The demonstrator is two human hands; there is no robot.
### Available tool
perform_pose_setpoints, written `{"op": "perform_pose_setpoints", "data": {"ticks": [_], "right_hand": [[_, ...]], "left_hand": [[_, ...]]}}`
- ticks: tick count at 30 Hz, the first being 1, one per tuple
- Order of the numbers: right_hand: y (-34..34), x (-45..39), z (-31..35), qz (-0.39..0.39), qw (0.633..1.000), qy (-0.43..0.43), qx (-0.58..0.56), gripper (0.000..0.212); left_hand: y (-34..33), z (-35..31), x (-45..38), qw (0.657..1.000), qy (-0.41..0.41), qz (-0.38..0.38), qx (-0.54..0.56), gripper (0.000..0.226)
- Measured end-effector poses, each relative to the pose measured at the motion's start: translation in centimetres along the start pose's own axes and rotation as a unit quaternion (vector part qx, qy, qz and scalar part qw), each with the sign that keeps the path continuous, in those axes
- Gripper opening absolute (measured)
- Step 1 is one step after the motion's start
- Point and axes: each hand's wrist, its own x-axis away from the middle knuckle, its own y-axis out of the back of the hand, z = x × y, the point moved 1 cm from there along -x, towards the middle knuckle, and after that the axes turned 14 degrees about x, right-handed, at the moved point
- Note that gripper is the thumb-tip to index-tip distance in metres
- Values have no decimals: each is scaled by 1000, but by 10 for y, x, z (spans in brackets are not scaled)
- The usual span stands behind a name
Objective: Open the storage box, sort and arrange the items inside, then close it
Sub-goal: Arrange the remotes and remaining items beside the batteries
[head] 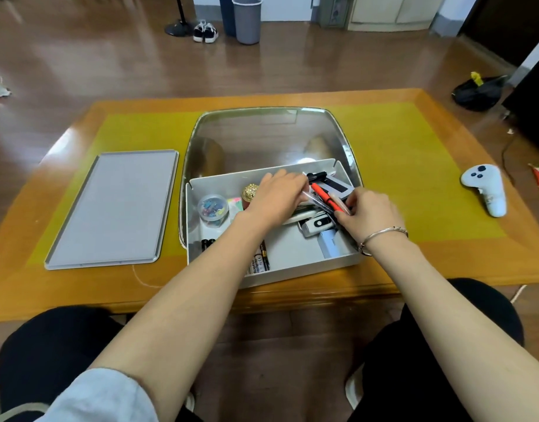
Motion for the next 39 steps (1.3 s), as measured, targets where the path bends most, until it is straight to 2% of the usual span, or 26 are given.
{"op": "perform_pose_setpoints", "data": {"ticks": [8,14,18,24,26,29,33,39], "right_hand": [[0,4,6,-44,998,28,20,13],[-1,7,15,-72,993,95,-16,22],[0,8,29,-39,981,187,-36,31],[-4,-3,48,-42,975,212,-58,20],[-4,-3,55,-47,971,226,-58,19],[-3,-4,67,-42,965,255,-41,14],[-2,-2,85,-26,952,303,-26,18],[-11,-6,101,5,948,319,-12,20]], "left_hand": [[32,14,34,994,46,-29,96,16],[44,20,46,988,81,-33,131,15],[50,22,53,979,104,-34,171,16],[58,30,76,959,169,-21,225,20],[62,36,85,967,172,-15,188,17],[63,42,96,991,113,-29,69,22],[64,48,106,995,82,-51,-32,27],[71,62,123,992,108,-41,-49,30]]}}
